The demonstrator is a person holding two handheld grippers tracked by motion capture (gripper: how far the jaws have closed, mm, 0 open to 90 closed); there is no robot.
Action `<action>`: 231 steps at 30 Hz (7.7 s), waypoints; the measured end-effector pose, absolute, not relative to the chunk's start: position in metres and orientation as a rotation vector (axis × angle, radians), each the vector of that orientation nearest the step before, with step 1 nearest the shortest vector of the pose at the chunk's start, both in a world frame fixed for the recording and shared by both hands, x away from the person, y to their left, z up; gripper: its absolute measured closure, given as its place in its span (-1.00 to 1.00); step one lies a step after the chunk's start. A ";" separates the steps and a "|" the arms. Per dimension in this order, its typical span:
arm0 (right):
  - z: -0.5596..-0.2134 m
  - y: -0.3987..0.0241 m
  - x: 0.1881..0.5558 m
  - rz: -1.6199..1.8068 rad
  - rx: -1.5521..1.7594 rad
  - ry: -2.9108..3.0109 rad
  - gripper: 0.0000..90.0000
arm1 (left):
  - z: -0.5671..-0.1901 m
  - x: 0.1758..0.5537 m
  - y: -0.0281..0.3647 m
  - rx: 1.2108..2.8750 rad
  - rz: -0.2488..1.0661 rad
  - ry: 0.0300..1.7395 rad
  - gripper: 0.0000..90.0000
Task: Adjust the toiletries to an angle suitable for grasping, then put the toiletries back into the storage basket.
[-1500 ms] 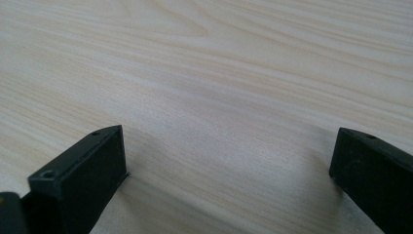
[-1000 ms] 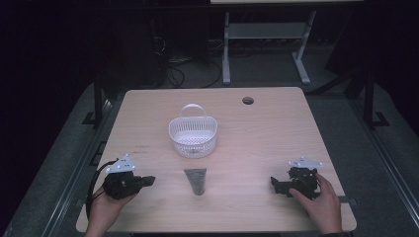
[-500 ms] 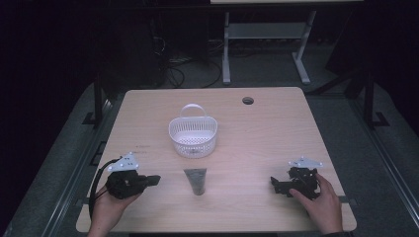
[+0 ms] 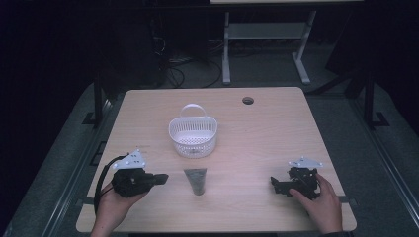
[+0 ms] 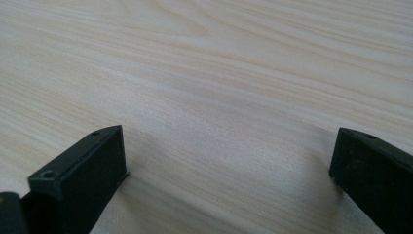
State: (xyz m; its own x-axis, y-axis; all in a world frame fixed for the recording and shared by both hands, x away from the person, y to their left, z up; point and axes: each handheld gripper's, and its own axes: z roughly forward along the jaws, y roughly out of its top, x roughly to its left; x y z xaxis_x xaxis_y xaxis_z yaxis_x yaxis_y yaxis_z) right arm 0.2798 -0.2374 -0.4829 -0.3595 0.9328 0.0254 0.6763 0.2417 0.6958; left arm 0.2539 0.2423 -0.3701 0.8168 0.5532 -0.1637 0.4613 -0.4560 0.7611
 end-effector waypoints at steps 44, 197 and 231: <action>-0.483 -0.237 0.280 0.882 1.475 2.125 -1.00 | -0.352 0.268 0.198 2.136 0.142 0.687 0.99; -0.483 -0.237 0.280 0.884 1.483 2.122 -1.00 | -0.350 0.308 0.155 2.341 0.168 0.602 -0.35; -0.483 -0.237 0.280 0.883 1.482 2.121 -1.00 | -0.313 0.323 0.171 2.299 0.210 0.609 -0.35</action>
